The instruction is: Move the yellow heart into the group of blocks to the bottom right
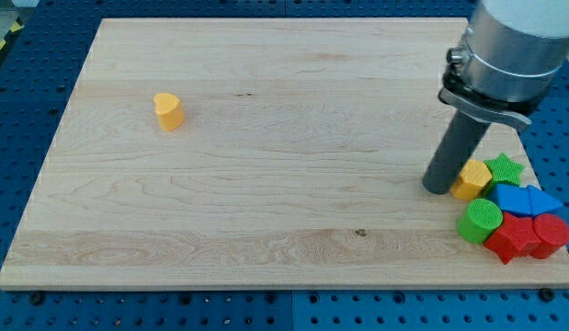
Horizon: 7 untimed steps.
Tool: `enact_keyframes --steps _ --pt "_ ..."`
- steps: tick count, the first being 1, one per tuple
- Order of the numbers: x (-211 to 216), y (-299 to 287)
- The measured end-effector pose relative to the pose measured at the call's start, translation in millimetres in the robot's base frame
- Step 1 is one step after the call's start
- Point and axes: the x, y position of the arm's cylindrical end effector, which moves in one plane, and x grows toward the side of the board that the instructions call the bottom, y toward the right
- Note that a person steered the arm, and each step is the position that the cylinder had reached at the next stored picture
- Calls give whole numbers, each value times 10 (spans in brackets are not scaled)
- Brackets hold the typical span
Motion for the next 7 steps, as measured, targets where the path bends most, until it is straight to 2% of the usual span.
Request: enact_keyframes --steps 1,4,5,6,7 --pt "-232 -395" --pt "-1314 -3024" --pt "-1370 -3641" --pt "-1379 -3900" --pt "-1352 -3903"
